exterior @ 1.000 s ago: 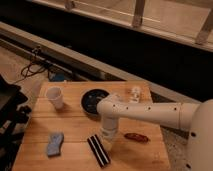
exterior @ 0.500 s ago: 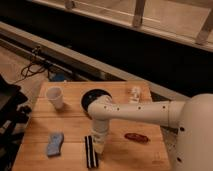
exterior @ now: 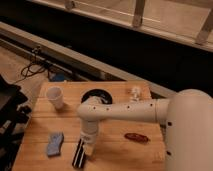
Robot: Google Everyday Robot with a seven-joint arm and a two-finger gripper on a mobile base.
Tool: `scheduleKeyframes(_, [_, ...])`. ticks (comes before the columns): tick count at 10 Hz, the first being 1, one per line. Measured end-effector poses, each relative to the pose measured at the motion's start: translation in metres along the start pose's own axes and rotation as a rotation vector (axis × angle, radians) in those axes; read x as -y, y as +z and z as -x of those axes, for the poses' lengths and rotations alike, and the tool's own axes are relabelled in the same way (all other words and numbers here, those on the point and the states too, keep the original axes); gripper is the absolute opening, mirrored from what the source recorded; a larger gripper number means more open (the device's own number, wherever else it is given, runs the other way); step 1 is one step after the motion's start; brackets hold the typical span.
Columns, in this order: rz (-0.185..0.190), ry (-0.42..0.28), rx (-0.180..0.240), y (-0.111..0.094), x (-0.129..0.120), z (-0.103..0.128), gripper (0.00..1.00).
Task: Push the eraser across the table
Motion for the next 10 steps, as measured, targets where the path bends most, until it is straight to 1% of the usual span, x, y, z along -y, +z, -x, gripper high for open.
scheduleKeyframes(4, [-0.026, -0.01, 0.013, -0.005, 0.007, 0.012, 0.0])
scheduleKeyframes(5, [-0.031, -0.015, 0.022, -0.006, 0.007, 0.016, 0.0])
scheduleKeyframes(6, [-0.032, -0.02, 0.029, -0.007, 0.007, 0.019, 0.0])
scheduleKeyframes(8, [-0.02, -0.054, 0.045, -0.005, 0.002, 0.032, 0.0])
scheduleKeyframes(10, [-0.013, -0.088, 0.052, -0.003, -0.003, 0.047, 0.0])
